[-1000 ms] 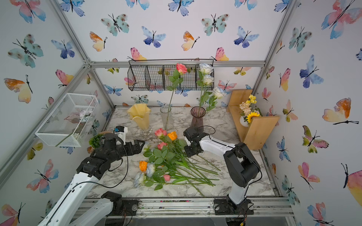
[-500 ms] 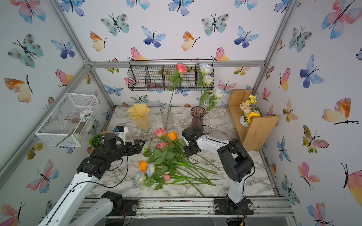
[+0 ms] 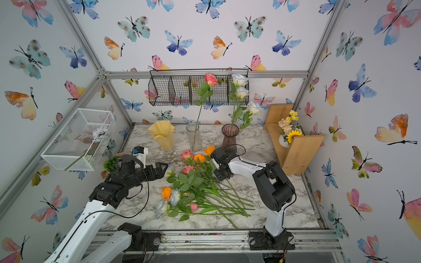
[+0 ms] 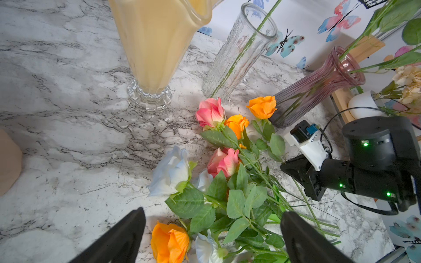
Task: Arrange the flowers in different vases according to their colors
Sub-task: Pick up the flower at the center of the board.
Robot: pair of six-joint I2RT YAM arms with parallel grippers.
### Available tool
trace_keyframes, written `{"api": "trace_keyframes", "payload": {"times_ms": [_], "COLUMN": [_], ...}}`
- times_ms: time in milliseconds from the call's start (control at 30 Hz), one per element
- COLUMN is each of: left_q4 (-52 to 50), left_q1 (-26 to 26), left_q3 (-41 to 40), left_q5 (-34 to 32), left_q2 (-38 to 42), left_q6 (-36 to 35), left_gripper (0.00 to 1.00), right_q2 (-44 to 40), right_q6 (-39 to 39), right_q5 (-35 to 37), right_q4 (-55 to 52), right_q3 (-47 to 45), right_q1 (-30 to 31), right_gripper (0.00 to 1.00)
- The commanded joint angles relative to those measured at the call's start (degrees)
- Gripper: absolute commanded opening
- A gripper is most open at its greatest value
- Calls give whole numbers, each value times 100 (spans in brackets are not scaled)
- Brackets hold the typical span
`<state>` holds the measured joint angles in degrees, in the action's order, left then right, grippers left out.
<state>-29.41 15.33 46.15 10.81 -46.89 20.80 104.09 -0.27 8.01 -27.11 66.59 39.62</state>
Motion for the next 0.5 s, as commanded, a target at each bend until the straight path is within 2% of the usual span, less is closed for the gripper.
{"api": "trace_keyframes", "payload": {"times_ms": [0, 367, 467], "left_q4": [40, 40, 40], "left_q1": [-32, -31, -30], "left_q3": [-67, -62, -62], "left_q5": [-8, -14, -26], "left_q2": [-4, 4, 29], "left_q6": [-51, -50, -49], "left_gripper": [99, 99, 99], "right_q2": [-385, -1341, -1672], "right_q6": [-243, -276, -275], "right_q5": [416, 744, 850], "right_q4": [-83, 247, 765], "right_q3": [205, 311, 163], "right_q1": [81, 81, 81], "right_gripper": [2, 2, 2]}}
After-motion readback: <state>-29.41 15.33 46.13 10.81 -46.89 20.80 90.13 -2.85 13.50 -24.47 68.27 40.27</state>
